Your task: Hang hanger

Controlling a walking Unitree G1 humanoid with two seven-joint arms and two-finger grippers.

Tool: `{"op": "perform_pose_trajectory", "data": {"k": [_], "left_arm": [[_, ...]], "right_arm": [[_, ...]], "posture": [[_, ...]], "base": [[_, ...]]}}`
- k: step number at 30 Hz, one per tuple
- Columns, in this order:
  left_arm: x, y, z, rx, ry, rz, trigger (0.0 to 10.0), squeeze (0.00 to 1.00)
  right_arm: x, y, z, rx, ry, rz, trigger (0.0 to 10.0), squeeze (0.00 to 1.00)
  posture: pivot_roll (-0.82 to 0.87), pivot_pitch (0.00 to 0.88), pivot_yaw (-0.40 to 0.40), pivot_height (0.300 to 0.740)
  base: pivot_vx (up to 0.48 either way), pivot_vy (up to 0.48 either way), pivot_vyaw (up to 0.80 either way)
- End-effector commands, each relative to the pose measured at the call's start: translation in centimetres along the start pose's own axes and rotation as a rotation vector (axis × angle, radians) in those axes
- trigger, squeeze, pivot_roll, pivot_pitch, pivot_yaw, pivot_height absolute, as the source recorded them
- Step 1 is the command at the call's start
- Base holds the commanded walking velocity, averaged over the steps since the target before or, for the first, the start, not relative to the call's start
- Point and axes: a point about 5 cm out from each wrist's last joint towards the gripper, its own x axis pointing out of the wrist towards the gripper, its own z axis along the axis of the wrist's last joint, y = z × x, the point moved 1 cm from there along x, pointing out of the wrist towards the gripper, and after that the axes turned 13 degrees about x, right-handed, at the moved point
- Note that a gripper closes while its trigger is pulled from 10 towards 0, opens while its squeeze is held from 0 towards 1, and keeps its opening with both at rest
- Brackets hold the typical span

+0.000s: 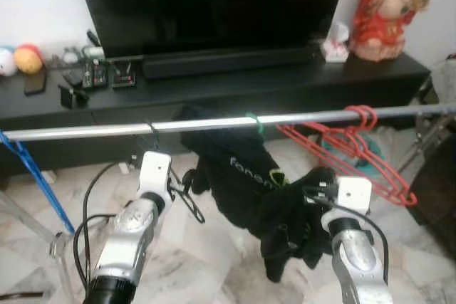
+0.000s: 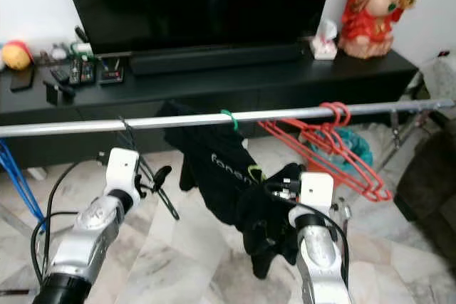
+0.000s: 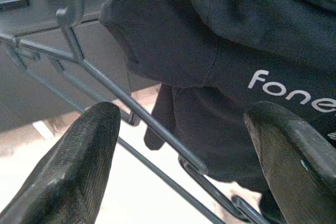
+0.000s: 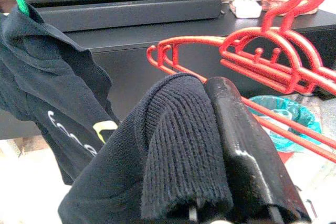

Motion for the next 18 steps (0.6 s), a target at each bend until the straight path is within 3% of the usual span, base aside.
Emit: {"op": "perform_pose_trajectory", "data": {"k": [1, 9, 13, 18], "left_arm": [[0.3, 1.2, 1.0, -0.054, 0.011, 0.045, 10.0, 0.00], [2.6, 1.9, 2.7, -0.103, 0.069, 0.117, 10.0, 0.00], [3.5, 1.8, 2.2, -0.207, 0.136, 0.132, 10.0, 0.00], [4.4, 1.2, 1.7, -0.147, 0.212, 0.094, 10.0, 0.00]], "right_arm": [[0.2, 0.7, 0.8, 0.014, -0.036, 0.017, 10.0, 0.00], [0.3, 1.1, 0.6, 0.019, -0.033, 0.026, 10.0, 0.00], [0.3, 1.3, 0.6, 0.016, -0.033, 0.031, 10.0, 0.00], [0.3, 1.3, 0.5, 0.010, -0.031, 0.033, 10.0, 0.00]], "posture": [[0.06, 0.000, -0.004, 0.740], [0.05, 0.000, 0.014, 0.740], [0.05, 0.000, 0.018, 0.740], [0.05, 0.000, 0.022, 0.740]], "base": [[0.000, 0.000, 0.00], [0.000, 0.000, 0.00], [0.000, 0.000, 0.00], [0.000, 0.000, 0.00]]}}
